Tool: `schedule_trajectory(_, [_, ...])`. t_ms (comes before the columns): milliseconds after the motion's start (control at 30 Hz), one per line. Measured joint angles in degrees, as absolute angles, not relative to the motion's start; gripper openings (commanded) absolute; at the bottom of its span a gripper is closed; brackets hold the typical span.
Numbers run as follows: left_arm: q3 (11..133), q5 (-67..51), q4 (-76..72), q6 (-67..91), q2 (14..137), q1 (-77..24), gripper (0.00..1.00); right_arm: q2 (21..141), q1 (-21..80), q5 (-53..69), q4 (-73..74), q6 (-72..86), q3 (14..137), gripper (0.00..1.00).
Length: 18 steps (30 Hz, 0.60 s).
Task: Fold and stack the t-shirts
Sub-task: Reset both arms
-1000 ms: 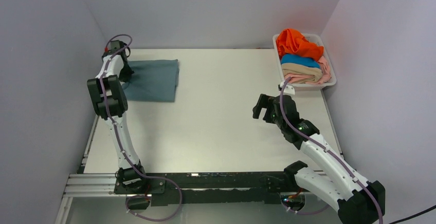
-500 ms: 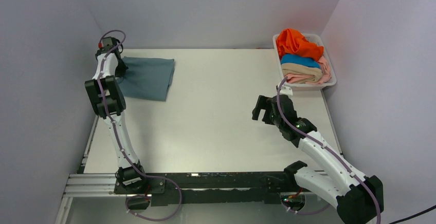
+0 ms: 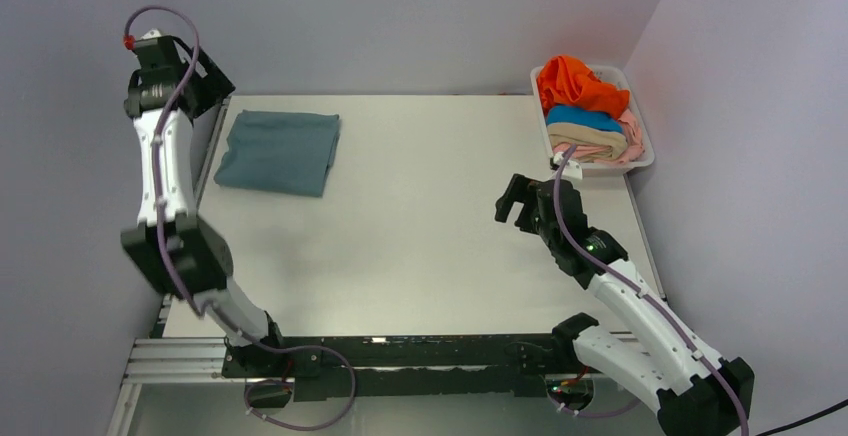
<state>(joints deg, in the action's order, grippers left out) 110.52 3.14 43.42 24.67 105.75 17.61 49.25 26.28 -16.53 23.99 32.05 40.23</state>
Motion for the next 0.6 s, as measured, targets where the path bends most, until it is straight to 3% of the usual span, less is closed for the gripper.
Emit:
schedule_trajectory(167, [81.21, -0.34, 30.44, 28.75, 73.91, 9.78, 0.99, 45.36, 26.28, -16.16, 23.4, 32.71, 39.29, 1.0])
schedule_trajectory(367, [44.16, -5.82, 16.12, 33.85, 55.13, -9.96, 0.99, 39.66, 26.28, -16.49, 22.9, 33.63, 34.22, 1.0])
schedule_trajectory(467, [36.12, -5.48, 17.41, 35.2, 53.98, -17.26, 0.99, 38.5, 26.28, -17.45, 22.92, 33.21, 32.4, 1.0])
schedule_trajectory(600, [35.46, -0.54, 21.06, 35.29, 49.34, -24.34, 0.99, 38.28, 26.28, -19.27, 23.05, 31.97, 31.24, 1.0])
